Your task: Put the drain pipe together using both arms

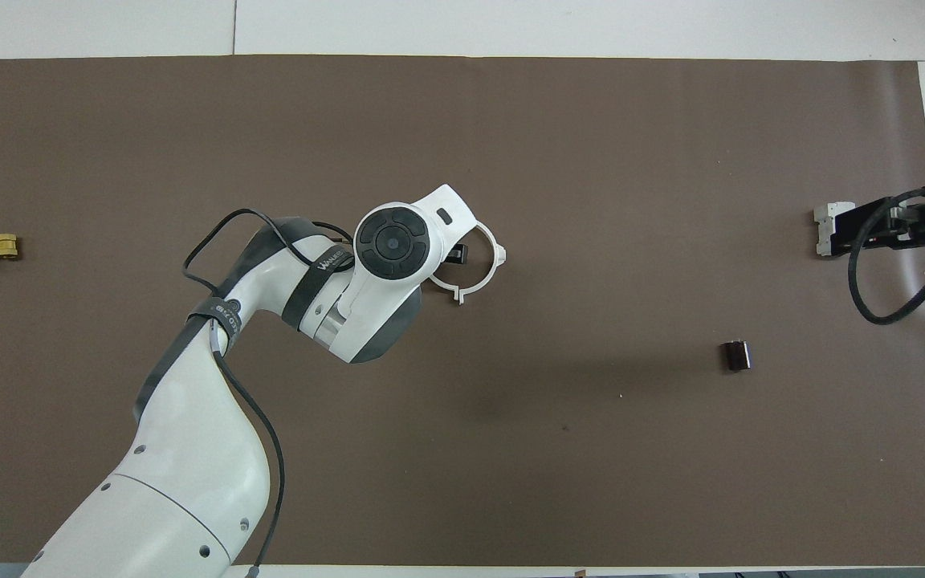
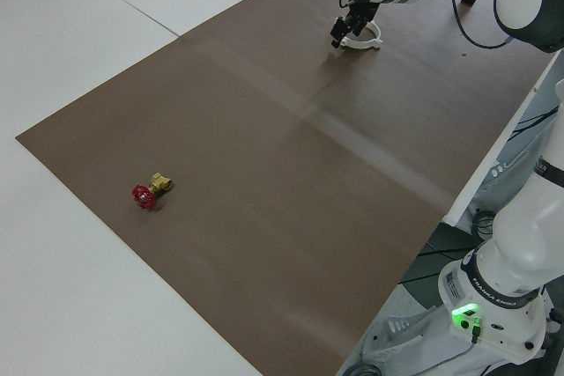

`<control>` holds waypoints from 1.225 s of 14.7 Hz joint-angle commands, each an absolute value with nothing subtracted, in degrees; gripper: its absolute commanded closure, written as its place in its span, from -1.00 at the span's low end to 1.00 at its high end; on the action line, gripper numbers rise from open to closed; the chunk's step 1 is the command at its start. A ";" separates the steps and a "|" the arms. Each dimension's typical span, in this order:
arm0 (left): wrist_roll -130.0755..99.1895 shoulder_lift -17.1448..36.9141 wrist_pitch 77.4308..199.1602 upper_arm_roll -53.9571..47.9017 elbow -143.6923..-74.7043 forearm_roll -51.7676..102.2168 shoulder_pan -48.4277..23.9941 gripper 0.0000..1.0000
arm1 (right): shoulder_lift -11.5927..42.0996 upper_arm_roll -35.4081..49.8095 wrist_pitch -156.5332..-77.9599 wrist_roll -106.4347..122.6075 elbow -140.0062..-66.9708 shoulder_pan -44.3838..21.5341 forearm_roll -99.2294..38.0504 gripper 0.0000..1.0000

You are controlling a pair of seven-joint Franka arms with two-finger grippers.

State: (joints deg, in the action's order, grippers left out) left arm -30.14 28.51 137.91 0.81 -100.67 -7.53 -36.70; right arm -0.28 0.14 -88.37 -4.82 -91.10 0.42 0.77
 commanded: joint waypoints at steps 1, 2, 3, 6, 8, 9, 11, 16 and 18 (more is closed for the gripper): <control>-30.06 23.49 135.37 1.14 -102.48 -6.77 -35.69 -1.00 | -0.70 0.62 -89.30 -3.52 -91.67 1.05 0.26 -1.00; -29.80 21.73 133.09 1.06 -102.57 -6.77 -34.38 -1.00 | -0.70 0.62 -89.30 -3.52 -91.67 1.05 0.26 -1.00; -29.62 19.36 130.63 1.05 -103.26 -6.77 -32.80 -1.00 | -0.70 0.62 -89.21 -3.52 -91.67 1.05 0.26 -1.00; -29.44 13.38 125.17 1.05 -106.34 -6.77 -27.97 -1.00 | -0.79 0.62 -89.21 -3.60 -91.50 1.05 0.26 -1.00; -27.87 9.42 124.37 0.97 -109.06 -6.77 -24.02 -1.00 | -0.70 0.62 -89.30 -3.60 -91.49 1.05 0.26 -1.00; -25.51 7.84 124.37 0.97 -110.20 -6.77 -22.25 -1.00 | -0.79 0.62 -89.30 -3.60 -91.49 0.97 0.26 -1.00; -19.89 5.72 124.02 0.97 -111.44 -6.51 -18.92 -1.00 | -0.79 0.62 -89.21 -3.60 -91.49 0.97 0.26 -1.00; -9.96 -0.17 117.87 1.05 -111.10 -1.33 -9.43 -1.00 | -0.70 0.62 -89.30 -3.60 -91.49 0.97 0.26 -1.00; -4.68 -1.31 115.33 1.49 -109.87 1.31 -6.60 -1.00 | -0.79 0.62 -89.30 -3.60 -91.49 0.97 0.26 -1.00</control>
